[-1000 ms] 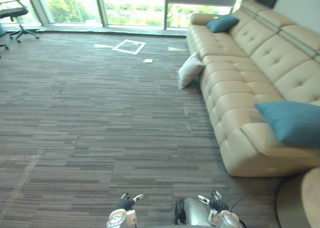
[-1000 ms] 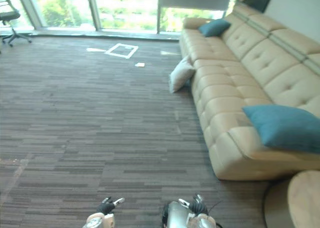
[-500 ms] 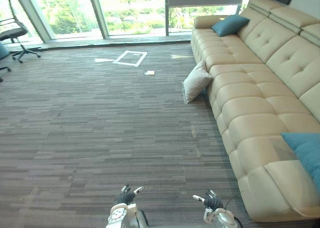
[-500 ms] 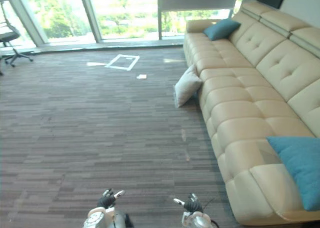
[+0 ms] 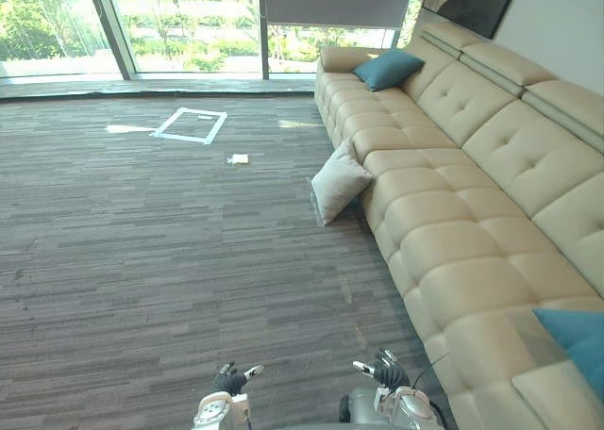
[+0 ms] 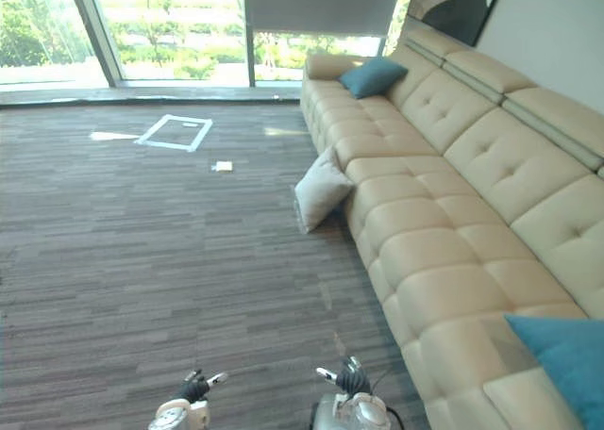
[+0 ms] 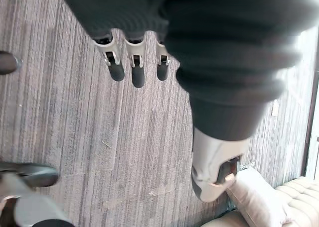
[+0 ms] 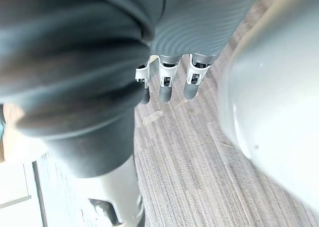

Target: Pick up cushions and gather them together orderly.

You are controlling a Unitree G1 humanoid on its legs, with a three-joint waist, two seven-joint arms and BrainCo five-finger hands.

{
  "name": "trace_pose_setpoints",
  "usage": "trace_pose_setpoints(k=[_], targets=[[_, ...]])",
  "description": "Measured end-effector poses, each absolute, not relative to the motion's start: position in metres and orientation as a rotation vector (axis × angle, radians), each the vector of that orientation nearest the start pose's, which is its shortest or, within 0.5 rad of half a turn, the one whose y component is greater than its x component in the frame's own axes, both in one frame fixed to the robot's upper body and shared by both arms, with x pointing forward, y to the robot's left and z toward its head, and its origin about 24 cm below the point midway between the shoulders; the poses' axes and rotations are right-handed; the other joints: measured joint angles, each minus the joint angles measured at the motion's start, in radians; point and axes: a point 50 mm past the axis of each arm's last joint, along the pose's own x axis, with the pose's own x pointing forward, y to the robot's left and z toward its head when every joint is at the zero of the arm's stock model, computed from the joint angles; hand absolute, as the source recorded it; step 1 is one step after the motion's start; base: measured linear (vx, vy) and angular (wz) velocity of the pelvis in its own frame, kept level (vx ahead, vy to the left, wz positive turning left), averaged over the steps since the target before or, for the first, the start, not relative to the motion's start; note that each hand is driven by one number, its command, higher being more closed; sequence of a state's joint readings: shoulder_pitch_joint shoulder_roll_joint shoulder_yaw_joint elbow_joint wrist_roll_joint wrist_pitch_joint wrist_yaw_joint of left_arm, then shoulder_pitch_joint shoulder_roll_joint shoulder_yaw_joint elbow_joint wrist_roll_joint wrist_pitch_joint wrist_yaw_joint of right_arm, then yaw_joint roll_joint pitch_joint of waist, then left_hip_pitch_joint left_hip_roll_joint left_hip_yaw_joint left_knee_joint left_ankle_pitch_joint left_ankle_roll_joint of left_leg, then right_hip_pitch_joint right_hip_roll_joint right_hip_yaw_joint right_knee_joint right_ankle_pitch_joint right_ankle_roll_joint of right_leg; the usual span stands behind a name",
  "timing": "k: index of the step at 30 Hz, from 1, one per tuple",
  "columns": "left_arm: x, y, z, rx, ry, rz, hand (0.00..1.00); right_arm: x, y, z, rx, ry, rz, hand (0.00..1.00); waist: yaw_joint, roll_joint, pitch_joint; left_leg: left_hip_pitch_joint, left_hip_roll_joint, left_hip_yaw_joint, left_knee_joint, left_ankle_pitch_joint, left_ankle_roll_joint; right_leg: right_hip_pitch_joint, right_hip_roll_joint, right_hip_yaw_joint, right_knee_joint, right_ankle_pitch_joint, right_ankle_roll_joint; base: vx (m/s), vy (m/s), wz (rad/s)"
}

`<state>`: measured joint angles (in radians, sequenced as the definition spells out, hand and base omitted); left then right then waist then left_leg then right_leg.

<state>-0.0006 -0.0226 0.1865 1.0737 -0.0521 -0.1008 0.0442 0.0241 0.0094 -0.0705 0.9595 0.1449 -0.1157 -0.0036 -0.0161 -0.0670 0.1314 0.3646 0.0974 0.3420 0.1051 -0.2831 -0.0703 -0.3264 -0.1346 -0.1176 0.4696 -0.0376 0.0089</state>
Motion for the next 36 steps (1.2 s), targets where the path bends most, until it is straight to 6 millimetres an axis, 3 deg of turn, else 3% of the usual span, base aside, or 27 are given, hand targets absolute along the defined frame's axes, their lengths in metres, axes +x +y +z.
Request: trace_pose_setpoints(k=[1,2,4,5,7,8,9,10,11,14,15,16,17,18,19,21,22,24,25,26,28,29,31,32,34,35,36], targets=[[0.13,0.163,-0.155,-0.142,0.97,0.226,0.0,0.147,-0.161,-0.142,0.156,0.855,-0.146,0.0,0.0,0.01,0.0,0.013,0.014,-0.007,-0.001,-0.007,-0.01,0.002,0.01,0.001,0.026,-0.026,-0.006,0.52,-0.186,0.14],[0.132,0.155,-0.154,-0.157,0.965,0.209,0.0,0.152,-0.166,-0.14,0.121,0.849,-0.135,0.0,0.016,0.046,0.003,0.022,0.031,-0.012,0.007,-0.006,-0.01,-0.005,0.023,-0.008,0.06,-0.059,-0.016,0.48,-0.162,-0.19],[0.129,0.148,-0.156,-0.161,0.982,0.186,0.0,0.156,-0.17,-0.139,0.103,0.846,-0.138,0.0,0.002,0.074,0.004,0.018,0.046,-0.059,0.091,0.029,-0.001,-0.012,0.023,-0.007,0.177,-0.195,-0.023,0.49,-0.212,-0.08],[0.128,0.148,-0.156,-0.161,0.988,0.186,0.0,0.156,-0.171,-0.139,0.103,0.846,-0.141,0.0,0.0,0.085,0.0,0.017,0.055,-0.068,0.115,0.033,-0.009,-0.001,0.026,-0.013,0.181,-0.207,-0.025,0.45,-0.209,0.2],[0.127,0.151,-0.157,-0.175,0.987,0.209,0.0,0.15,-0.174,-0.141,0.099,0.868,-0.153,0.0,-0.007,0.098,-0.004,-0.096,0.124,-0.182,0.441,0.119,-0.113,0.102,0.05,-0.045,0.157,-0.264,-0.032,0.48,-0.219,0.32],[0.126,0.157,-0.155,-0.18,0.972,0.237,0.0,0.146,-0.175,-0.143,0.094,0.881,-0.151,0.0,0.003,0.096,0.001,-0.23,0.159,-0.235,0.709,0.233,-0.196,0.172,0.067,-0.05,0.112,-0.28,-0.039,0.48,-0.185,0.12],[0.127,0.16,-0.154,-0.189,0.955,0.258,0.0,0.149,-0.175,-0.142,0.093,0.881,-0.15,0.0,0.008,0.104,0.003,-0.313,0.184,-0.231,0.864,0.226,-0.185,0.222,0.079,-0.047,0.068,-0.288,-0.054,0.46,-0.092,-0.19],[0.127,0.166,-0.152,-0.198,0.936,0.29,0.0,0.146,-0.172,-0.144,0.096,0.894,-0.144,0.0,0.011,0.105,0.005,-0.388,0.204,-0.181,0.958,0.193,-0.137,0.294,0.086,-0.043,0.006,-0.287,-0.058,0.37,-0.023,-0.3],[0.127,0.168,-0.152,-0.201,0.931,0.302,0.0,0.146,-0.172,-0.145,0.096,0.9,-0.142,0.0,0.011,0.104,0.005,-0.415,0.207,-0.152,0.963,0.174,-0.112,0.324,0.086,-0.04,-0.028,-0.285,-0.059,0.37,0.021,-0.32],[0.127,0.173,-0.149,-0.212,0.907,0.336,0.0,0.141,-0.168,-0.147,0.105,0.923,-0.144,0.0,0.026,0.097,0.002,-0.527,0.217,0.05,0.702,0.073,-0.022,0.481,0.071,0.009,-0.192,-0.26,-0.024,0.4,0.074,-0.47],[0.127,0.174,-0.149,-0.211,0.905,0.337,0.0,0.141,-0.167,-0.147,0.108,0.924,-0.143,0.0,0.027,0.097,0.002,-0.536,0.212,0.061,0.651,0.073,-0.022,0.494,0.067,0.015,-0.207,-0.26,-0.017,0.62,0.215,-0.63],[0.127,0.175,-0.149,-0.209,0.901,0.339,0.0,0.14,-0.164,-0.148,0.124,0.925,-0.153,0.0,0.03,0.092,0.002,-0.549,0.174,0.066,0.429,0.086,-0.017,0.539,0.047,0.033,-0.252,-0.265,0.004,0.45,0.197,-0.55],[0.127,0.175,-0.149,-0.215,0.9,0.344,0.0,0.139,-0.163,-0.148,0.128,0.929,-0.156,0.0,0.031,0.09,0.0,-0.552,0.137,0.045,0.242,0.161,-0.015,0.572,0.03,0.05,-0.281,-0.282,0.033,0.56,0.266,-0.55],[0.128,0.176,-0.148,-0.213,0.897,0.346,0.0,0.137,-0.162,-0.149,0.129,0.934,-0.156,0.0,0.034,0.087,-0.002,-0.553,0.123,0.034,0.228,0.214,-0.014,0.582,0.024,0.056,-0.285,-0.287,0.042,0.49,0.26,-0.47],[0.127,0.181,-0.148,-0.202,0.894,0.354,0.0,0.131,-0.157,-0.152,0.14,0.957,-0.153,0.0,0.042,0.05,-0.026,-0.54,0.07,0.041,0.213,0.241,0.017,0.602,-0.021,0.08,-0.295,-0.28,0.056,0.75,0.353,-0.17],[0.127,0.187,-0.148,-0.183,0.896,0.359,0.0,0.126,-0.151,-0.154,0.162,0.969,-0.15,0.0,0.033,0.03,-0.038,-0.538,0.068,0.062,0.259,0.202,0.057,0.597,-0.039,0.093,-0.284,-0.169,0.065,0.71,0.329,-0.02],[0.127,0.189,-0.148,-0.177,0.897,0.36,0.0,0.125,-0.149,-0.154,0.172,0.971,-0.154,0.0,0.035,0.023,-0.042,-0.533,0.071,0.065,0.288,0.196,0.066,0.59,-0.039,0.11,-0.249,-0.123,0.062,0.49,0.261,-0.08],[0.124,0.19,-0.15,-0.157,0.919,0.341,0.0,0.124,-0.152,-0.154,0.194,0.967,-0.187,0.0,0.036,0.023,-0.044,-0.465,0.043,0.071,0.28,0.175,0.082,0.525,-0.045,0.129,-0.03,-0.024,0.107,0.45,0.249,-0.03],[0.121,0.186,-0.152,-0.139,0.944,0.307,0.0,0.125,-0.158,-0.153,0.189,0.956,-0.205,0.0,0.026,0.032,-0.042,-0.37,0.016,0.064,0.192,0.139,0.078,0.409,-0.066,0.147,0.233,0.08,0.154,0.47,0.181,0.23],[0.121,0.184,-0.153,-0.125,0.957,0.284,0.0,0.126,-0.16,-0.152,0.19,0.943,-0.212,0.0,0.016,0.019,-0.038,-0.302,-0.015,0.058,0.141,0.088,0.064,0.298,-0.081,0.159,0.471,0.063,0.159,0.48,0.147,0.29],[0.125,0.186,-0.153,-0.115,0.966,0.279,0.0,0.13,-0.162,-0.15,0.192,0.925,-0.215,0.0,0.017,0.0,-0.027,-0.217,-0.041,0.054,0.103,0.068,0.064,0.167,-0.081,0.15,0.638,-0.03,0.129,0.39,0.057,0.21],[0.124,0.185,-0.154,-0.116,0.972,0.278,0.0,0.13,-0.163,-0.149,0.19,0.917,-0.217,0.0,0.017,0.006,-0.027,-0.202,-0.037,0.051,0.095,0.066,0.063,0.144,-0.073,0.14,0.646,-0.048,0.119,0.46,-0.006,0.14],[0.121,0.18,-0.156,-0.127,0.991,0.271,0.0,0.137,-0.172,-0.144,0.175,0.872,-0.228,0.0,0.006,0.03,-0.011,-0.098,-0.017,0.025,0.027,0.039,0.051,0.014,-0.034,0.044,0.548,-0.17,0.065,0.4,-0.061,0.3],[0.121,0.179,-0.156,-0.13,0.992,0.27,0.0,0.137,-0.174,-0.144,0.172,0.87,-0.23,0.0,0.004,0.031,-0.011,-0.09,-0.015,0.022,0.02,0.036,0.05,0.005,-0.031,0.034,0.526,-0.176,0.062,0.4,-0.166,0.61],[0.125,0.166,-0.156,-0.16,0.994,0.249,0.0,0.139,-0.18,-0.143,0.154,0.863,-0.238,0.0,-0.002,0.034,-0.007,-0.035,0.012,-0.03,0.001,-0.03,-0.016,-0.021,-0.02,-0.011,0.161,-0.153,0.051,0.5,-0.292,0.76],[0.126,0.165,-0.156,-0.16,0.991,0.247,0.0,0.137,-0.179,-0.144,0.156,0.871,-0.237,0.0,-0.002,0.026,-0.007,-0.024,0.008,-0.037,-0.002,-0.039,-0.027,-0.015,-0.019,-0.013,0.089,-0.134,0.054,0.52,-0.298,0.48],[0.127,0.157,-0.157,-0.175,0.997,0.234,0.0,0.135,-0.19,-0.144,0.126,0.883,-0.248,0.0,0.002,0.054,-0.001,0.027,0.03,-0.057,-0.022,-0.062,-0.027,0.004,0.002,-0.033,0.085,-0.1,0.019,0.53,-0.204,0.06]])
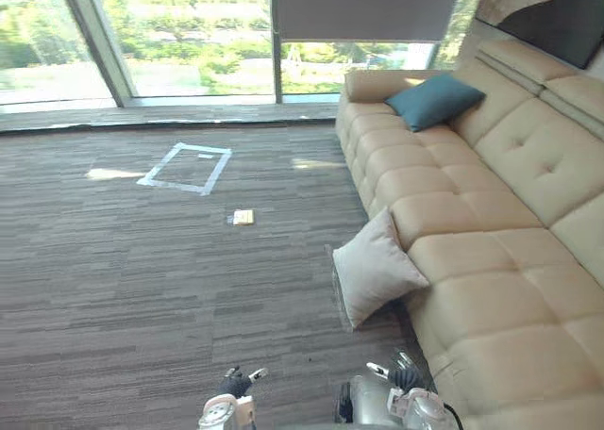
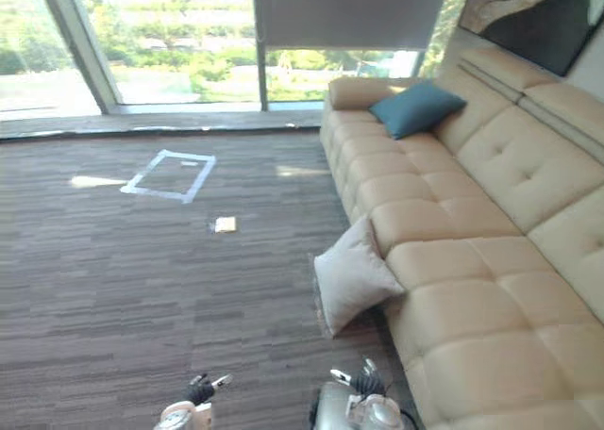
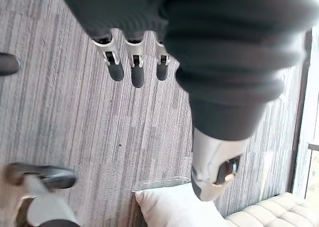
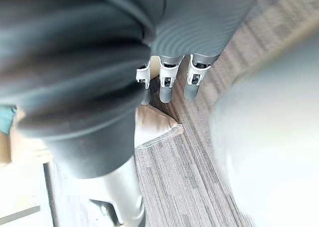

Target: Pick up cushions and gather them together orderly.

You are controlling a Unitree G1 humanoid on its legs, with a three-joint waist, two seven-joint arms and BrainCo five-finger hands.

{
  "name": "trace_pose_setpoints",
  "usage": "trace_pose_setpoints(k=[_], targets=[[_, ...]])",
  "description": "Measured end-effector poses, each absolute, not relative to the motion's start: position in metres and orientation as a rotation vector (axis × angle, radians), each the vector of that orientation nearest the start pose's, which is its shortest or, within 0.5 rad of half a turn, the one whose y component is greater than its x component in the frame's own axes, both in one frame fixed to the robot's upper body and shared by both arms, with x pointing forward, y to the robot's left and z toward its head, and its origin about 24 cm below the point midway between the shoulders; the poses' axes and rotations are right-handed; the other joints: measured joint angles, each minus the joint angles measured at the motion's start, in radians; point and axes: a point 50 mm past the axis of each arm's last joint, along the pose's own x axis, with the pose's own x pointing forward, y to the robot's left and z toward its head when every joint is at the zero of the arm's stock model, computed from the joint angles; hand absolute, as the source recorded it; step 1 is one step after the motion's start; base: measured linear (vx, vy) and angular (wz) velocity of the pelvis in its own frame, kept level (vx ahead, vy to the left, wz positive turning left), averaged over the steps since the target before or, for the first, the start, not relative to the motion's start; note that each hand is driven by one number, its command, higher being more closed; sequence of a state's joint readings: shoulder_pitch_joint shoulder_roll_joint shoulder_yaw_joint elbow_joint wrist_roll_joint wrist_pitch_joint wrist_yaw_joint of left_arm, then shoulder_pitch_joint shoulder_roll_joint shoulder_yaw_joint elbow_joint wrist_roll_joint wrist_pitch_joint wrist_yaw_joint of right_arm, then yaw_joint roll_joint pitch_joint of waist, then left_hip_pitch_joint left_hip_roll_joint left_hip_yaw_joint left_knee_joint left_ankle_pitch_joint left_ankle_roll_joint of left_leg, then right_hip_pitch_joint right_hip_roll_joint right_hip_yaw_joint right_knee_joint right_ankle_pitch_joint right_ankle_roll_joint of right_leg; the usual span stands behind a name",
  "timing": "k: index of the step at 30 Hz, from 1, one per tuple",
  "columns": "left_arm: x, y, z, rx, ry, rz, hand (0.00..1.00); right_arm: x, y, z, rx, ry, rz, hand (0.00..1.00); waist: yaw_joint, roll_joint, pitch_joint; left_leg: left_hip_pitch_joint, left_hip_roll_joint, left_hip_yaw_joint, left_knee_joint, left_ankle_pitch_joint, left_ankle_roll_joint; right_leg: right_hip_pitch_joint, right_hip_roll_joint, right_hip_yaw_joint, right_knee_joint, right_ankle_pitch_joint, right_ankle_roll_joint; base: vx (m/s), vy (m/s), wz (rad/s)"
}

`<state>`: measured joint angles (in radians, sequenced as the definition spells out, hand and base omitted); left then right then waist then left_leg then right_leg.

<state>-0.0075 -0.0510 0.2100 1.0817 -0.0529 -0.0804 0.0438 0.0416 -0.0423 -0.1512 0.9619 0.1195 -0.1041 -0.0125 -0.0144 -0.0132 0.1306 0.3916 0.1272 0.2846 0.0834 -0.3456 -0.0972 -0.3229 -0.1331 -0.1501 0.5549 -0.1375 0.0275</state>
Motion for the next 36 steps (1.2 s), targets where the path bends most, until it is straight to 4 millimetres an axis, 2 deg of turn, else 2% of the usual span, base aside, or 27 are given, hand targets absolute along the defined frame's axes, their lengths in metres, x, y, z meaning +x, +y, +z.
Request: trace_pose_setpoints(k=[1,4,6,7,8,9,10,11,13,16,17,18,19,20,21,22,23,24,25,26,29,31,32,33,34,35,36], targets=[[0.124,0.153,-0.158,-0.168,1.008,0.209,0.0,0.136,-0.196,-0.144,0.11,0.886,-0.26,0.0,0.007,0.03,-0.012,-0.004,0.006,0.008,0.013,0.037,0.025,-0.016,0.012,0.0,0.042,-0.056,-0.009,0.52,-0.177,-0.01],[0.123,0.15,-0.158,-0.167,1.015,0.202,0.0,0.137,-0.197,-0.144,0.106,0.89,-0.26,0.0,-0.012,0.047,-0.007,-0.012,0.032,-0.027,0.123,0.102,-0.003,0.023,0.014,-0.015,0.101,-0.156,-0.033,0.49,-0.23,0.14],[0.124,0.153,-0.158,-0.164,1.007,0.211,0.0,0.131,-0.197,-0.146,0.107,0.911,-0.262,0.0,-0.029,0.047,-0.003,-0.147,0.096,-0.146,0.483,0.187,-0.121,0.138,0.032,-0.054,0.053,-0.192,-0.045,0.44,-0.201,0.37],[0.125,0.154,-0.157,-0.165,1.002,0.215,0.0,0.13,-0.197,-0.146,0.107,0.912,-0.261,0.0,-0.028,0.048,-0.002,-0.182,0.105,-0.171,0.568,0.232,-0.155,0.162,0.04,-0.058,0.036,-0.195,-0.049,0.44,-0.118,-0.2],[0.126,0.16,-0.155,-0.178,0.972,0.251,0.0,0.133,-0.192,-0.146,0.111,0.909,-0.245,0.0,-0.01,0.053,-0.002,-0.335,0.14,-0.184,0.887,0.253,-0.183,0.258,0.078,-0.035,-0.048,-0.201,-0.062,0.43,-0.082,-0.45],[0.128,0.162,-0.154,-0.182,0.962,0.262,0.0,0.133,-0.19,-0.146,0.116,0.909,-0.243,0.0,-0.005,0.053,-0.001,-0.367,0.147,-0.17,0.94,0.245,-0.168,0.286,0.085,-0.028,-0.075,-0.201,-0.068,0.51,-0.035,-0.76],[0.127,0.166,-0.153,-0.185,0.951,0.281,0.0,0.135,-0.185,-0.146,0.122,0.908,-0.23,0.0,0.006,0.044,-0.001,-0.432,0.153,-0.125,0.986,0.211,-0.107,0.351,0.092,-0.001,-0.136,-0.203,-0.073,0.4,0.033,-0.76],[0.129,0.168,-0.151,-0.187,0.934,0.294,0.0,0.134,-0.181,-0.147,0.116,0.915,-0.211,0.0,0.013,0.037,-0.001,-0.485,0.161,-0.077,0.965,0.161,-0.045,0.409,0.091,0.034,-0.186,-0.2,-0.072,0.41,0.061,-0.8],[0.131,0.17,-0.15,-0.192,0.918,0.305,0.0,0.133,-0.177,-0.149,0.126,0.928,-0.208,0.0,0.024,0.034,0.0,-0.546,0.156,-0.017,0.822,0.097,0.006,0.477,0.069,0.094,-0.245,-0.192,-0.056,0.55,0.227,-1.03],[0.132,0.17,-0.149,-0.192,0.906,0.307,0.0,0.133,-0.169,-0.149,0.147,0.932,-0.2,0.0,0.032,0.03,-0.007,-0.6,0.051,-0.133,0.396,0.115,0.019,0.522,0.007,0.207,-0.274,-0.236,0.013,0.43,0.297,-1.11],[0.133,0.17,-0.149,-0.195,0.903,0.307,0.0,0.133,-0.168,-0.15,0.15,0.934,-0.199,0.0,0.036,0.029,-0.006,-0.604,0.035,-0.172,0.369,0.181,-0.022,0.525,0.003,0.231,-0.273,-0.248,0.03,0.5,0.429,-1.17],[0.132,0.177,-0.149,-0.181,0.901,0.323,0.0,0.129,-0.161,-0.151,0.162,0.945,-0.19,0.0,0.046,0.004,-0.026,-0.576,-0.003,-0.142,0.372,0.148,-0.03,0.526,-0.039,0.311,-0.271,-0.25,0.037,0.58,0.463,-1.1],[0.129,0.183,-0.149,-0.166,0.902,0.336,0.0,0.128,-0.152,-0.152,0.175,0.949,-0.169,0.0,0.041,-0.027,-0.048,-0.569,-0.006,-0.11,0.381,0.107,-0.01,0.487,-0.039,0.35,-0.236,-0.206,0.03,0.48,0.359,-0.92],[0.128,0.183,-0.149,-0.164,0.907,0.338,0.0,0.128,-0.15,-0.152,0.178,0.951,-0.166,0.0,0.041,-0.03,-0.048,-0.567,-0.009,-0.106,0.384,0.097,-0.008,0.48,-0.04,0.358,-0.225,-0.201,0.029,0.46,0.309,-0.76],[0.128,0.19,-0.149,-0.15,0.91,0.352,0.0,0.12,-0.144,-0.154,0.195,0.973,-0.162,0.0,0.046,-0.063,-0.066,-0.531,-0.011,-0.048,0.4,0.082,0.022,0.448,-0.053,0.413,-0.161,-0.155,0.038,0.48,0.274,-0.74],[0.127,0.191,-0.15,-0.146,0.916,0.354,0.0,0.118,-0.143,-0.155,0.197,0.98,-0.16,0.0,0.046,-0.068,-0.068,-0.495,-0.012,-0.022,0.393,0.079,0.028,0.435,-0.053,0.43,-0.117,-0.116,0.045,0.48,0.274,-0.83],[0.126,0.191,-0.15,-0.145,0.92,0.354,0.0,0.119,-0.142,-0.155,0.195,0.979,-0.156,0.0,0.046,-0.067,-0.068,-0.475,-0.011,-0.012,0.388,0.079,0.029,0.425,-0.053,0.433,-0.093,-0.093,0.056,0.47,0.205,-1.04],[0.12,0.19,-0.153,-0.146,0.945,0.355,0.0,0.121,-0.142,-0.154,0.185,0.97,-0.142,0.0,0.05,-0.038,-0.064,-0.404,0.008,0.008,0.382,0.079,0.029,0.374,-0.028,0.428,0.041,0.005,0.099,0.41,0.167,-1.45],[0.116,0.189,-0.155,-0.146,0.969,0.351,0.0,0.122,-0.141,-0.154,0.186,0.966,-0.137,0.0,0.05,-0.017,-0.071,-0.329,0.017,0.031,0.343,0.079,0.03,0.287,-0.008,0.386,0.213,-0.01,0.13,0.47,0.193,-1.47],[0.115,0.189,-0.156,-0.146,0.976,0.349,0.0,0.123,-0.141,-0.153,0.186,0.962,-0.136,0.0,0.051,-0.014,-0.071,-0.306,0.015,0.04,0.325,0.079,0.03,0.264,-0.006,0.368,0.252,-0.027,0.126,0.33,0.134,-1.33],[0.119,0.179,-0.157,-0.131,0.998,0.294,0.0,0.133,-0.146,-0.148,0.176,0.915,-0.139,0.0,0.047,-0.006,-0.064,-0.134,-0.022,0.094,0.146,0.064,0.056,0.064,0.009,0.063,0.424,-0.186,-0.026,0.43,0.109,-0.89],[0.121,0.177,-0.157,-0.137,1.0,0.288,0.0,0.138,-0.147,-0.146,0.172,0.904,-0.136,0.0,0.047,-0.006,-0.057,-0.108,-0.02,0.135,0.136,0.063,0.056,0.003,0.013,-0.084,0.387,-0.217,-0.079,0.41,0.003,-0.69],[0.12,0.173,-0.158,-0.148,1.004,0.285,0.0,0.139,-0.149,-0.146,0.162,0.901,-0.14,0.0,0.049,-0.004,-0.054,-0.071,-0.028,0.186,0.147,0.062,0.052,0.004,0.013,-0.294,0.158,-0.164,-0.146,0.59,-0.029,-0.78],[0.118,0.175,-0.158,-0.147,1.005,0.292,0.0,0.136,-0.148,-0.147,0.163,0.91,-0.144,0.0,0.049,-0.028,-0.049,-0.057,-0.057,0.2,0.172,0.059,0.041,0.035,0.005,-0.35,-0.016,-0.069,-0.226,0.51,-0.028,-0.72],[0.119,0.174,-0.158,-0.151,1.006,0.291,0.0,0.138,-0.15,-0.146,0.162,0.899,-0.148,0.0,0.048,-0.027,-0.043,-0.052,-0.053,0.197,0.194,0.047,0.033,0.051,0.011,-0.348,-0.011,-0.09,-0.236,0.46,-0.009,-0.63],[0.121,0.163,-0.158,-0.171,1.004,0.262,0.0,0.147,-0.16,-0.143,0.139,0.881,-0.17,0.0,0.045,0.041,-0.031,-0.057,-0.026,0.168,0.212,0.011,0.01,0.082,0.051,-0.342,-0.044,-0.089,-0.238,0.34,-0.02,-0.45],[0.127,0.156,-0.156,-0.173,0.984,0.23,0.0,0.146,-0.167,-0.143,0.135,0.88,-0.192,0.0,0.023,0.047,-0.015,-0.086,-0.029,0.156,0.221,0.039,0.018,0.104,0.053,-0.329,-0.061,-0.097,-0.226,0.38,-0.038,-0.43]])
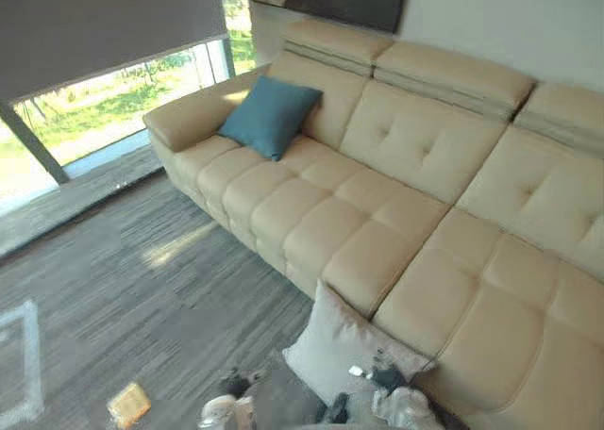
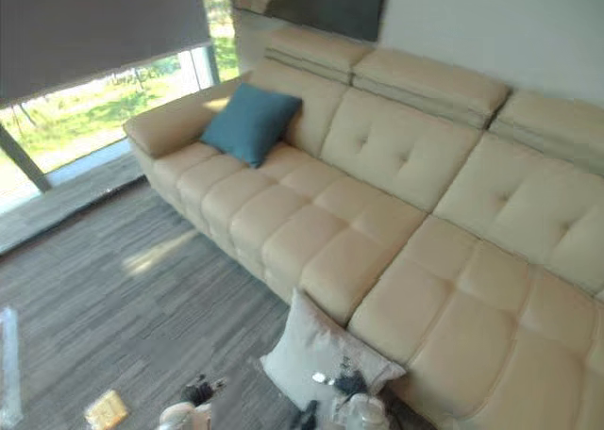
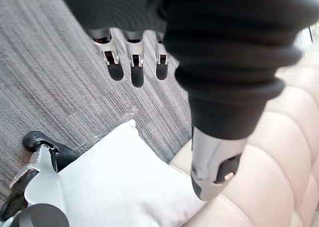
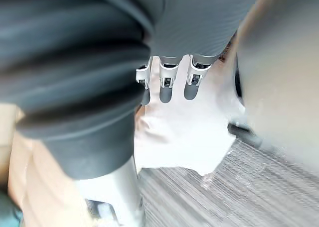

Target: Pick up cushions and gather them together orderly.

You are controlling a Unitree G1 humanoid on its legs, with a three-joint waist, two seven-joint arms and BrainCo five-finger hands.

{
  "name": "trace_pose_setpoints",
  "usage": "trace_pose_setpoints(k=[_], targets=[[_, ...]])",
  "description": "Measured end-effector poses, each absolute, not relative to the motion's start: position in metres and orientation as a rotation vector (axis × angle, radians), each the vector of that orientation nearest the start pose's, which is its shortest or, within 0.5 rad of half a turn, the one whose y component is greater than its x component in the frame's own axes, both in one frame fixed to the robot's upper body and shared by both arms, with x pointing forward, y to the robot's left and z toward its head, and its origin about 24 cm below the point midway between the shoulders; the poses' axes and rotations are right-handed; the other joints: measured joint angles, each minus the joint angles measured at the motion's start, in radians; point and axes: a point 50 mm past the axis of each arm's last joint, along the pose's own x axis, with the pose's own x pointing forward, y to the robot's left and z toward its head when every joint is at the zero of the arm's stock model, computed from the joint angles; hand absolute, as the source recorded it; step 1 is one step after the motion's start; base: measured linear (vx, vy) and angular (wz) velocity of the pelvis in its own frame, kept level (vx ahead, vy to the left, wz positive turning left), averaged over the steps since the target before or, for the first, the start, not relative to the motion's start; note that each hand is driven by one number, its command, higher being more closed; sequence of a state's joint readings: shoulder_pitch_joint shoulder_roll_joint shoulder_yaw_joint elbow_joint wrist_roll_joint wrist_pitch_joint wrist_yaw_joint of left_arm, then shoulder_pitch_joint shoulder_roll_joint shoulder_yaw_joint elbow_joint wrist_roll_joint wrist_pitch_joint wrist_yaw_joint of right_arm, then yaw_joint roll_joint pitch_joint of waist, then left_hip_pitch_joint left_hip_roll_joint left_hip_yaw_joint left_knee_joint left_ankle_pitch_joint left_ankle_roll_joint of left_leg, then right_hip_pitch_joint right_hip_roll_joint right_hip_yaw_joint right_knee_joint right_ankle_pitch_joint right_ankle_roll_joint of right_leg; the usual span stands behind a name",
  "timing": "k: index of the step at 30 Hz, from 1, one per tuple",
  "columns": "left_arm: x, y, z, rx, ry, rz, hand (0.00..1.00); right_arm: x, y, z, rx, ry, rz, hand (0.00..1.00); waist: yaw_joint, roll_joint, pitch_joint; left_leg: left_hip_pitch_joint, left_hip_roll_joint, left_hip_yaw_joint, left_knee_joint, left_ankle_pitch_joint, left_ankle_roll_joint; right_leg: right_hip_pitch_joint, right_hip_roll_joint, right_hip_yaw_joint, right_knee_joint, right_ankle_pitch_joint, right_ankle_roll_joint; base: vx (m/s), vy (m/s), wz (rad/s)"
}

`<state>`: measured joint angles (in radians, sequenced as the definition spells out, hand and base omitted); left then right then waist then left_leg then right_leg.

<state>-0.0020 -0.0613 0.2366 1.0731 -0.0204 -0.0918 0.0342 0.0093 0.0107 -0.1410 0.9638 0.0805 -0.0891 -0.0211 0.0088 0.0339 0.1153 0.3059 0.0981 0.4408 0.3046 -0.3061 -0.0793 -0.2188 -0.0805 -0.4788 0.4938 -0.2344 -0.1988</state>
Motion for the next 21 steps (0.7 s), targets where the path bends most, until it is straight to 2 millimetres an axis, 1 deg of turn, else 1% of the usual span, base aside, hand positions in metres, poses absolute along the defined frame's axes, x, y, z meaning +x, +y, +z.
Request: trace_pose_setpoints(k=[1,2,3,4,5,6,7,8,9,10,11,12,13,14,15,16,17,18,19,20,21], targets=[[0.127,0.156,-0.156,-0.172,0.984,0.226,0.0,0.147,-0.17,-0.143,0.141,0.875,-0.205,0.0,-0.003,-0.003,0.01,-0.028,0.005,-0.004,0.043,0.043,0.001,0.023,0.003,0.008,-0.012,-0.014,0.015,0.26,-0.105,-0.13],[0.132,0.157,-0.154,-0.165,0.965,0.229,0.0,0.144,-0.173,-0.143,0.135,0.879,-0.212,0.0,-0.006,-0.008,0.015,-0.062,0.039,-0.018,0.2,0.093,-0.022,0.072,0.013,0.02,-0.037,-0.028,0.037,0.18,-0.078,-0.13],[0.132,0.158,-0.153,-0.162,0.961,0.228,0.0,0.143,-0.174,-0.144,0.133,0.882,-0.214,0.0,-0.008,-0.008,0.015,-0.087,0.055,-0.032,0.272,0.118,-0.036,0.091,0.025,0.032,-0.053,-0.03,0.043,0.19,-0.083,-0.34],[0.131,0.159,-0.153,-0.162,0.961,0.233,0.0,0.14,-0.174,-0.145,0.132,0.892,-0.214,0.0,-0.005,-0.009,0.015,-0.165,0.105,-0.068,0.467,0.158,-0.037,0.133,0.051,0.056,-0.095,-0.027,0.047,0.09,-0.024,-0.39],[0.131,0.159,-0.153,-0.161,0.96,0.233,0.0,0.14,-0.175,-0.145,0.133,0.893,-0.216,0.0,-0.004,-0.007,0.014,-0.189,0.12,-0.076,0.516,0.156,-0.038,0.143,0.059,0.066,-0.103,-0.027,0.048,0.2,-0.029,-0.9],[0.133,0.161,-0.152,-0.163,0.944,0.241,0.0,0.139,-0.174,-0.146,0.139,0.9,-0.222,0.0,-0.001,-0.006,0.015,-0.247,0.14,-0.088,0.603,0.149,-0.029,0.168,0.081,0.116,-0.124,-0.032,0.062,0.23,0.0,-1.1],[0.133,0.161,-0.151,-0.162,0.941,0.241,0.0,0.14,-0.175,-0.146,0.142,0.9,-0.228,0.0,-0.001,-0.007,0.015,-0.285,0.139,-0.109,0.6,0.13,-0.004,0.194,0.087,0.149,-0.142,-0.024,0.072,0.2,0.001,-1.12],[0.132,0.161,-0.152,-0.162,0.942,0.241,0.0,0.139,-0.175,-0.146,0.143,0.9,-0.23,0.0,-0.001,-0.008,0.015,-0.293,0.138,-0.111,0.589,0.121,-0.002,0.201,0.09,0.165,-0.148,-0.02,0.07,0.2,0.029,-1.15],[0.131,0.161,-0.152,-0.162,0.94,0.243,0.0,0.138,-0.176,-0.146,0.143,0.905,-0.235,0.0,0.0,-0.013,0.014,-0.307,0.132,-0.118,0.5,0.086,0.004,0.222,0.095,0.22,-0.172,-0.013,0.077,0.18,0.061,-1.23],[0.132,0.159,-0.151,-0.165,0.935,0.242,0.0,0.137,-0.176,-0.147,0.143,0.91,-0.239,0.0,-0.001,-0.015,0.012,-0.317,0.113,-0.155,0.402,0.066,0.016,0.235,0.099,0.278,-0.179,-0.016,0.084,0.23,0.085,-1.25],[0.133,0.159,-0.151,-0.167,0.934,0.242,0.0,0.137,-0.176,-0.147,0.143,0.91,-0.24,0.0,-0.001,-0.015,0.012,-0.325,0.107,-0.174,0.376,0.061,0.017,0.238,0.099,0.292,-0.181,-0.017,0.087,0.2,0.132,-1.35],[0.133,0.159,-0.151,-0.166,0.932,0.241,0.0,0.137,-0.176,-0.147,0.143,0.914,-0.243,0.0,0.002,-0.017,0.01,-0.326,0.072,-0.256,0.262,0.054,0.006,0.241,0.101,0.364,-0.181,-0.017,0.102,0.21,0.178,-1.54],[0.132,0.159,-0.151,-0.165,0.934,0.243,0.0,0.137,-0.175,-0.147,0.136,0.918,-0.239,0.0,0.009,-0.019,0.008,-0.324,0.031,-0.34,0.161,0.052,0.002,0.238,0.102,0.433,-0.179,-0.017,0.117,0.21,0.203,-1.59],[0.132,0.159,-0.151,-0.166,0.935,0.243,0.0,0.137,-0.175,-0.147,0.134,0.919,-0.238,0.0,0.009,-0.019,0.008,-0.323,0.022,-0.369,0.137,0.052,0.002,0.237,0.102,0.452,-0.179,-0.017,0.121,0.23,0.235,-1.61],[0.131,0.158,-0.152,-0.163,0.941,0.237,0.0,0.136,-0.174,-0.148,0.127,0.926,-0.232,0.0,0.01,-0.019,0.003,-0.321,0.008,-0.406,0.045,0.08,0.022,0.231,0.104,0.516,-0.154,-0.025,0.138,0.25,0.267,-1.23],[0.129,0.157,-0.153,-0.161,0.953,0.23,0.0,0.136,-0.175,-0.148,0.124,0.924,-0.232,0.0,0.009,-0.002,-0.008,-0.318,0.022,-0.393,-0.033,0.136,-0.003,0.221,0.119,0.552,-0.131,-0.038,0.159,0.32,0.339,-1.45],[0.127,0.157,-0.155,-0.158,0.969,0.227,0.0,0.133,-0.174,-0.15,0.127,0.936,-0.23,0.0,0.006,-0.014,-0.023,-0.283,0.017,-0.369,-0.056,0.126,-0.059,0.218,0.116,0.596,-0.116,-0.05,0.182,0.26,0.296,-0.85],[0.126,0.157,-0.155,-0.156,0.973,0.229,0.0,0.133,-0.174,-0.15,0.126,0.936,-0.229,0.0,0.004,-0.023,-0.028,-0.28,0.011,-0.359,-0.06,0.129,-0.054,0.218,0.11,0.604,-0.118,-0.051,0.185,0.23,0.307,-0.8],[0.125,0.159,-0.156,-0.146,0.978,0.223,0.0,0.128,-0.169,-0.152,0.135,0.952,-0.225,0.0,0.007,-0.043,-0.04,-0.264,-0.005,-0.318,-0.072,0.129,-0.053,0.221,0.087,0.63,-0.143,-0.049,0.195,0.18,0.286,-0.54],[0.124,0.159,-0.156,-0.135,0.984,0.215,0.0,0.123,-0.165,-0.154,0.149,0.965,-0.222,0.0,0.006,-0.059,-0.052,-0.25,-0.014,-0.3,-0.084,0.129,-0.053,0.233,0.075,0.646,-0.171,-0.039,0.212,0.17,0.293,-0.51],[0.124,0.159,-0.157,-0.128,0.989,0.207,0.0,0.12,-0.163,-0.155,0.159,0.975,-0.226,0.0,0.003,-0.066,-0.056,-0.242,-0.019,-0.289,-0.09,0.13,-0.052,0.246,0.067,0.652,-0.192,-0.032,0.222,0.11,0.195,-0.26]])
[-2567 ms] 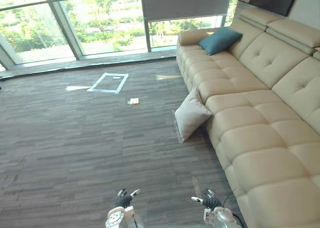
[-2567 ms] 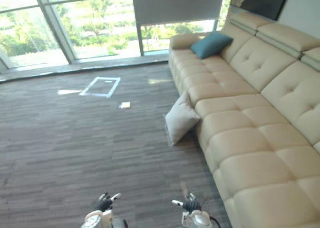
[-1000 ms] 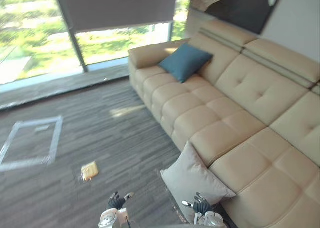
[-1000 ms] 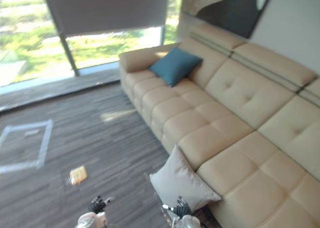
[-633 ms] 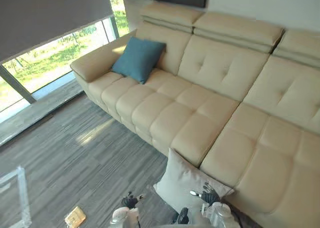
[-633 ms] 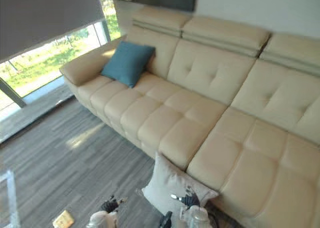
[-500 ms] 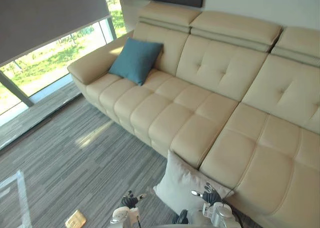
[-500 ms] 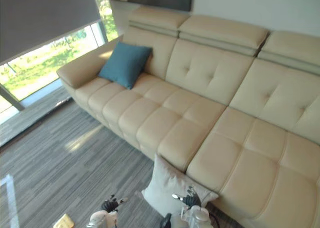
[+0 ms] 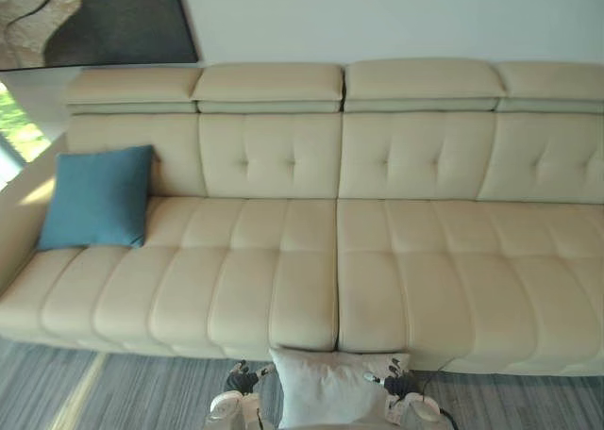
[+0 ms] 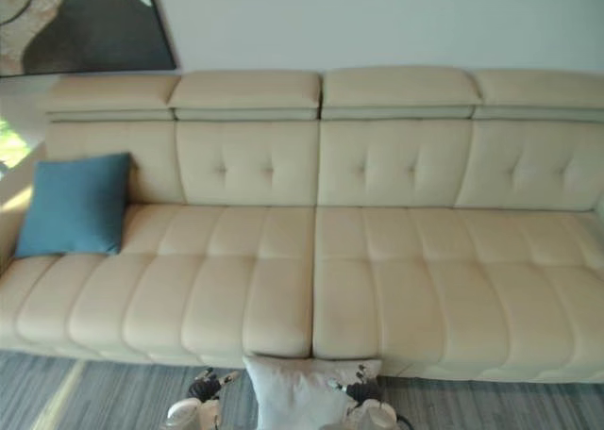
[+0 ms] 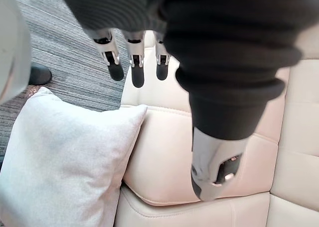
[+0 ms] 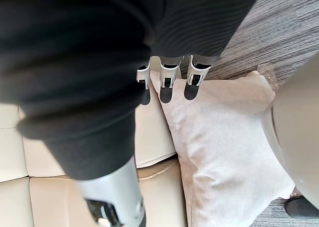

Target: Pick up cushions and gather them together orderly.

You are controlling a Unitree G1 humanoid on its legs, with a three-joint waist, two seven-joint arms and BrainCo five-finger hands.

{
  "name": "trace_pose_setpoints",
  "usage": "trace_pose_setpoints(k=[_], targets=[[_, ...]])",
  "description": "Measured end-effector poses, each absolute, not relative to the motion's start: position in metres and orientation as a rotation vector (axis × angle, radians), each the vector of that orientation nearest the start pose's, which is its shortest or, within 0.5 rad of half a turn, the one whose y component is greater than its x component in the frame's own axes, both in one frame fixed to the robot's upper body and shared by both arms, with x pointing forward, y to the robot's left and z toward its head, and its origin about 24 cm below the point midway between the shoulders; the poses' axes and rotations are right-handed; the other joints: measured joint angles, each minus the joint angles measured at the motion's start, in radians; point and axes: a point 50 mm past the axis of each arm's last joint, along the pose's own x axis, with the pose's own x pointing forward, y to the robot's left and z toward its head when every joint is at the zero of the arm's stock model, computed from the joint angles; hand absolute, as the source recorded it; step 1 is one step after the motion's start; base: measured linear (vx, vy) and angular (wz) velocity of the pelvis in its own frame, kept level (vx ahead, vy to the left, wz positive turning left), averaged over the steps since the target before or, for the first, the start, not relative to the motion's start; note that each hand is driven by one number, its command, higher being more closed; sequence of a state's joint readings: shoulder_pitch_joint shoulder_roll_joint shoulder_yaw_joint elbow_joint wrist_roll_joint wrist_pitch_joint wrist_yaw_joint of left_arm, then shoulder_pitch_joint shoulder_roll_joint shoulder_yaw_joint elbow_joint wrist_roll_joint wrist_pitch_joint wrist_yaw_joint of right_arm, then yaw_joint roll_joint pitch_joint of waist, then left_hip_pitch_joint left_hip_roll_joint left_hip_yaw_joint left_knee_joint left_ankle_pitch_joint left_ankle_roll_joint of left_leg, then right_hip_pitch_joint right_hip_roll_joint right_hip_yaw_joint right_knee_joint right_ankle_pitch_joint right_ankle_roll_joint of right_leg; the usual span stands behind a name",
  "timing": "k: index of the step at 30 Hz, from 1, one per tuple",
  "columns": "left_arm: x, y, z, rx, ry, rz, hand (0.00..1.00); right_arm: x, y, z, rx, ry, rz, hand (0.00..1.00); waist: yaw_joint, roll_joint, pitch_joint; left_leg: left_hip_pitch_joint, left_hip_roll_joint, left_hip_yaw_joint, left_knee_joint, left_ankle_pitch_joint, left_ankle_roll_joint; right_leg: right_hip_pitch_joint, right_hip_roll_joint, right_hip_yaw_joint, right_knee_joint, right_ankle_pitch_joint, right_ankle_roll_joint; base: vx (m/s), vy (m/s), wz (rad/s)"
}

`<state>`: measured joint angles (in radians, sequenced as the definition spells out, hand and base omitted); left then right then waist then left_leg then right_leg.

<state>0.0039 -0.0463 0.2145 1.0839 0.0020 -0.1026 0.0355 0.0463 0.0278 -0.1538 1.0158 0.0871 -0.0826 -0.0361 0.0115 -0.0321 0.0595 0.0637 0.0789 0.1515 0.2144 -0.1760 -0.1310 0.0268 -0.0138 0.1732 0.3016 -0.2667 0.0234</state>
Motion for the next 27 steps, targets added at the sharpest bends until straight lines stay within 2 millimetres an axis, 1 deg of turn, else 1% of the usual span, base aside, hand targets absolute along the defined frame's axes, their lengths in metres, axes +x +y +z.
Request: trace_pose_setpoints(k=[1,2,6,7,8,10,11,12,16,17,18,19,20,21,22,23,24,25,26,27], targets=[[0.123,0.159,-0.157,-0.127,0.991,0.204,0.0,0.12,-0.162,-0.155,0.162,0.978,-0.227,0.0,0.0,-0.002,-0.001,0.008,-0.003,0.005,-0.005,0.0,0.001,0.007,-0.003,0.003,-0.009,0.003,0.003,0.08,0.137,-0.28],[0.123,0.157,-0.157,-0.116,0.996,0.189,0.0,0.119,-0.162,-0.156,0.165,0.983,-0.223,0.0,0.002,-0.001,-0.003,0.033,-0.006,0.033,-0.032,0.0,0.002,0.019,-0.005,0.023,-0.027,0.01,0.008,0.07,0.101,-0.33],[0.12,0.157,-0.159,-0.111,1.006,0.185,0.0,0.118,-0.162,-0.157,0.175,0.99,-0.221,0.0,0.001,0.008,-0.007,0.065,-0.001,0.059,-0.062,0.0,0.002,0.028,0.003,0.05,-0.036,0.012,0.006,0.04,0.026,-0.26],[0.12,0.155,-0.159,-0.112,1.006,0.179,0.0,0.118,-0.165,-0.157,0.182,0.989,-0.237,0.0,0.001,0.013,-0.008,0.077,0.007,0.071,-0.076,0.0,0.002,0.027,0.014,0.06,-0.045,0.019,-0.005,0.02,-0.026,-0.27],[0.12,0.153,-0.159,-0.116,1.008,0.177,0.0,0.117,-0.166,-0.157,0.182,0.989,-0.24,0.0,0.002,0.027,-0.01,0.084,0.018,0.091,-0.091,0.0,0.002,0.025,0.029,0.075,-0.051,0.028,-0.012,0.02,-0.026,-0.34],[0.12,0.152,-0.159,-0.119,1.009,0.175,0.0,0.118,-0.169,-0.156,0.177,0.985,-0.244,0.0,0.002,0.036,-0.006,0.096,0.027,0.11,-0.102,0.0,0.002,0.025,0.04,0.091,-0.056,0.034,-0.015,0.03,-0.028,-0.41],[0.12,0.15,-0.159,-0.122,1.009,0.174,0.0,0.119,-0.175,-0.155,0.162,0.98,-0.25,0.0,0.004,0.049,0.0,0.109,0.038,0.135,-0.11,0.0,0.001,0.024,0.059,0.116,-0.061,0.047,-0.018,0.03,-0.037,-0.6],[0.12,0.15,-0.159,-0.123,1.01,0.173,0.0,0.12,-0.176,-0.155,0.158,0.978,-0.252,0.0,0.006,0.054,0.003,0.115,0.043,0.151,-0.11,0.0,0.001,0.023,0.069,0.132,-0.061,0.051,-0.022,0.01,-0.031,-0.53],[0.12,0.15,-0.159,-0.121,1.011,0.175,0.0,0.12,-0.181,-0.155,0.147,0.979,-0.258,0.0,0.005,0.055,0.007,0.113,0.057,0.171,-0.11,0.0,0.001,0.006,0.091,0.149,-0.056,0.062,-0.033,-0.01,-0.05,-0.26],[0.12,0.152,-0.159,-0.119,1.008,0.178,0.0,0.12,-0.182,-0.155,0.144,0.976,-0.258,0.0,0.007,0.05,0.017,0.111,0.072,0.194,-0.107,0.001,0.0,-0.023,0.102,0.109,-0.034,0.075,-0.016,-0.07,-0.054,-0.19],[0.121,0.152,-0.159,-0.119,1.006,0.179,0.0,0.121,-0.182,-0.154,0.143,0.974,-0.258,0.0,0.011,0.052,0.018,0.11,0.084,0.2,-0.105,0.001,-0.001,-0.035,0.104,0.083,-0.023,0.082,-0.006,-0.11,-0.116,-0.4],[0.124,0.151,-0.157,-0.123,0.993,0.18,0.0,0.123,-0.184,-0.154,0.132,0.97,-0.26,0.0,0.033,0.071,0.029,0.111,0.11,0.233,-0.096,0.004,-0.002,-0.063,0.089,-0.048,0.006,0.078,0.017,-0.12,-0.147,-0.44],[0.128,0.155,-0.155,-0.115,0.974,0.188,0.0,0.123,-0.182,-0.154,0.129,0.972,-0.257,0.0,0.038,0.041,0.042,0.113,0.099,0.248,-0.082,0.005,-0.003,-0.079,0.019,-0.204,0.068,0.035,-0.03,-0.13,-0.156,-0.36],[0.128,0.161,-0.155,-0.106,0.97,0.203,0.0,0.122,-0.179,-0.154,0.133,0.977,-0.256,0.0,0.037,0.015,0.048,0.11,0.085,0.24,-0.065,0.0,-0.006,-0.075,-0.023,-0.259,0.078,0.01,-0.033,-0.1,-0.163,0.01],[0.13,0.166,-0.154,-0.102,0.968,0.215,0.0,0.121,-0.179,-0.155,0.133,0.977,-0.267,0.0,0.032,0.011,0.047,0.108,0.09,0.213,-0.054,-0.002,-0.005,-0.063,-0.014,-0.269,0.077,0.005,-0.041,-0.08,-0.141,0.2],[0.13,0.165,-0.154,-0.103,0.968,0.214,0.0,0.12,-0.179,-0.155,0.133,0.977,-0.268,0.0,0.032,0.009,0.046,0.108,0.09,0.207,-0.054,-0.002,-0.004,-0.058,-0.01,-0.271,0.073,0.006,-0.041,-0.09,-0.159,0.25],[0.13,0.163,-0.154,-0.109,0.968,0.211,0.0,0.117,-0.185,-0.155,0.123,0.982,-0.283,0.0,0.033,0.015,0.044,0.109,0.093,0.19,-0.058,-0.003,-0.004,-0.054,0.009,-0.271,0.042,0.017,-0.041,-0.08,-0.121,0.09],[0.126,0.161,-0.155,-0.123,0.976,0.219,0.0,0.119,-0.189,-0.154,0.112,0.976,-0.291,0.0,0.05,0.065,0.029,0.091,0.131,0.187,-0.073,0.007,0.011,-0.021,0.031,-0.283,-0.03,0.021,-0.021,-0.05,-0.108,0.02],[0.124,0.158,-0.156,-0.139,0.981,0.225,0.0,0.117,-0.194,-0.154,0.103,0.977,-0.299,0.0,0.047,0.073,0.023,0.083,0.144,0.179,-0.072,0.013,0.005,-0.029,0.027,-0.296,-0.015,0.011,-0.018,0.06,-0.053,0.03],[0.127,0.165,-0.154,-0.135,0.964,0.25,0.0,0.12,-0.193,-0.153,0.106,0.973,-0.299,0.0,0.046,0.037,0.039,0.071,0.116,0.172,-0.042,0.017,-0.013,-0.078,-0.061,-0.3,0.142,-0.017,-0.047,0.09,-0.024,0.19]])
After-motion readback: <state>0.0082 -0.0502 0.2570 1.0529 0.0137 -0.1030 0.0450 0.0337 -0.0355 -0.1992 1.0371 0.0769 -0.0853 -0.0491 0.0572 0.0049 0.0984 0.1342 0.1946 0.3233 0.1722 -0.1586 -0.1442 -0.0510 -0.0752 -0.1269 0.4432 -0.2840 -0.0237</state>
